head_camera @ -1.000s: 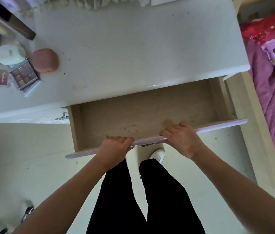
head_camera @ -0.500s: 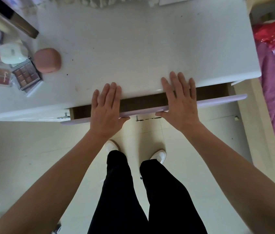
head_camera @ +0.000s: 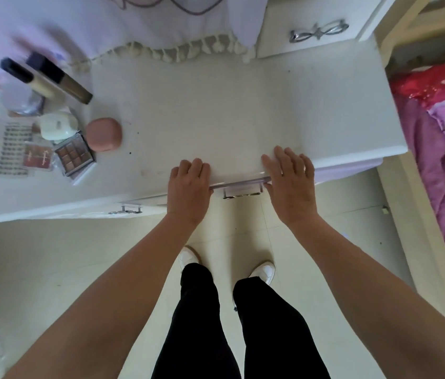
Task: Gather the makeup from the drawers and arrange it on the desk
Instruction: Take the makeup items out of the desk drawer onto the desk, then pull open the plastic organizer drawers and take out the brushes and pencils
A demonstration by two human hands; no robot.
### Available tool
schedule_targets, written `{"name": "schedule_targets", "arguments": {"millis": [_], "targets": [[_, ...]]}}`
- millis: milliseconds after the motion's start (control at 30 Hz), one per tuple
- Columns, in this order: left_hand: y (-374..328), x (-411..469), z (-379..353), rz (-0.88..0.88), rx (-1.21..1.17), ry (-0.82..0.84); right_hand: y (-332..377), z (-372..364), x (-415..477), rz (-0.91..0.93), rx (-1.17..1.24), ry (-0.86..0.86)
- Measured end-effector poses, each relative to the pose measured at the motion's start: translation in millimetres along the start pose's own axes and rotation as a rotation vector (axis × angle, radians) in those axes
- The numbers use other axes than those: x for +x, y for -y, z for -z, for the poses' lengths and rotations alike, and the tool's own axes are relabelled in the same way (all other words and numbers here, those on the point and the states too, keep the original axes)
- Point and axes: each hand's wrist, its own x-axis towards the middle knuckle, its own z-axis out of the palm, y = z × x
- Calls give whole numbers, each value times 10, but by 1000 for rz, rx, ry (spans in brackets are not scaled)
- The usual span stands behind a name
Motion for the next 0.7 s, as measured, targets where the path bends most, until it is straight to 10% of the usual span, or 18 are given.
{"name": "schedule_targets", "arguments": {"millis": [200,700], "targets": [[163,166,744,9,49,284,-122,904,338,-32,156,391],[155,1012,4229,-375,-149,-675,-78,4251,535,-415,-78,-650]]}}
